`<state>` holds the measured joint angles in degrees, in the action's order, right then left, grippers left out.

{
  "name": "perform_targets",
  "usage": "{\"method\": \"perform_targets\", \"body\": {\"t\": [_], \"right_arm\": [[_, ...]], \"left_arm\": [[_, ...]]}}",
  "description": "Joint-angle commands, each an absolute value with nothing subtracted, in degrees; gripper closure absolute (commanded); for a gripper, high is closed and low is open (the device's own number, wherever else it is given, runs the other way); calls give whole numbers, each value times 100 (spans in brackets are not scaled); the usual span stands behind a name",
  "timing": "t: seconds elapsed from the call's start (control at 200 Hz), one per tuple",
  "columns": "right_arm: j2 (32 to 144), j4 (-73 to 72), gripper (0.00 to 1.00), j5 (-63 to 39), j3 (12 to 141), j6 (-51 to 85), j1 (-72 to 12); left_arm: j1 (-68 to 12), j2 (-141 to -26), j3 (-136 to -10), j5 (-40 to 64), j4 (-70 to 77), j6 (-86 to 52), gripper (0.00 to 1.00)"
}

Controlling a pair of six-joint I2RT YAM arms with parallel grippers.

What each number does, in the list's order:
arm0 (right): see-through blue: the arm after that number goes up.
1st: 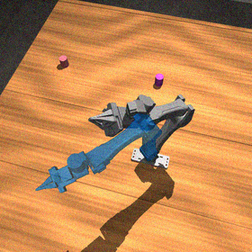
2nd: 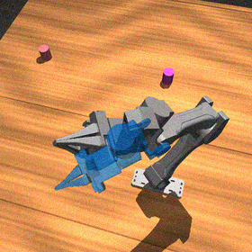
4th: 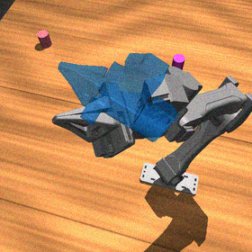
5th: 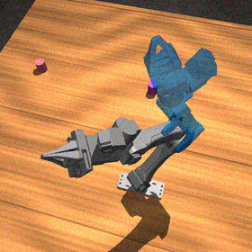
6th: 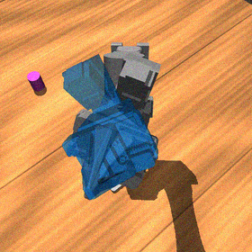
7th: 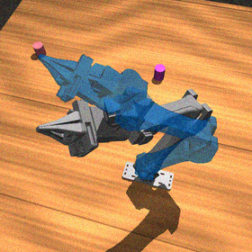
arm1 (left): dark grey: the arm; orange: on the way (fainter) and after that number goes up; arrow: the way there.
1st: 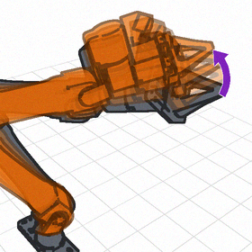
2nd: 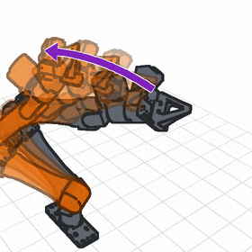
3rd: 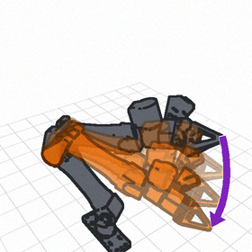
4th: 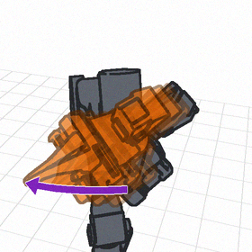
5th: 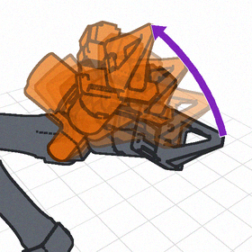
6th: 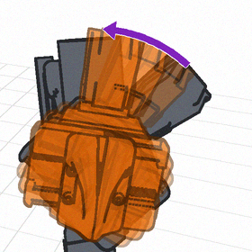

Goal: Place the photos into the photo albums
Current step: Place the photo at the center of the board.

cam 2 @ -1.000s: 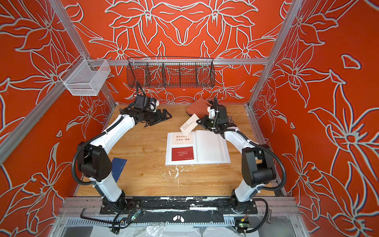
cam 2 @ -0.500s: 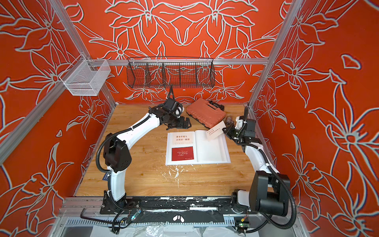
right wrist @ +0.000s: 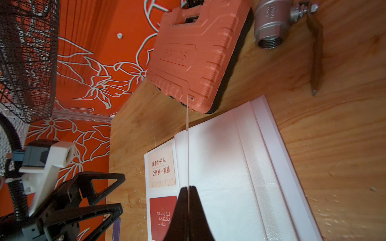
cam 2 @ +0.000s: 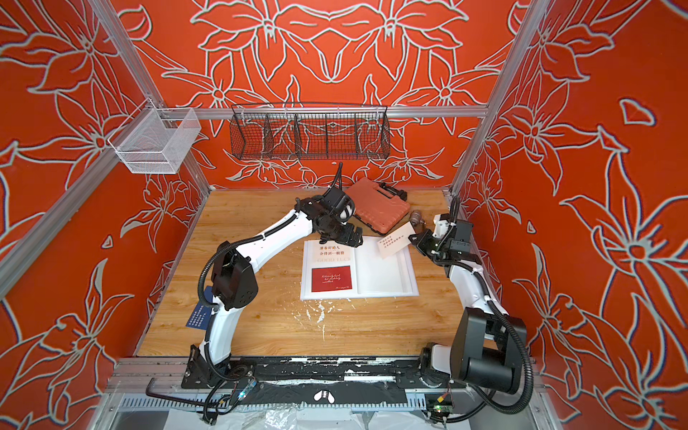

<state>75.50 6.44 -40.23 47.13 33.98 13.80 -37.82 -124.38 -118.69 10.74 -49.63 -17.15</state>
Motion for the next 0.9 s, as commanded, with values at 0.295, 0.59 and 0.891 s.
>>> {"method": "perform_targets", "body": {"t": [0.295,0.59,0.891], "right_arm": [[7934,-98,100,-4479,4925,3848,915],[8527,-1012,100,-4369,5181,4542,118],[9659,-2185,100,-4331,5764,5432,-765]], "left_arm": [[-3394,-11884,-11034,1194,-4487,-2136,2],[-2479,-10673,-8561,2884,-2059,-3673,3],[-2033,-9947,-7020,3424,-390,-4981,3]]}}
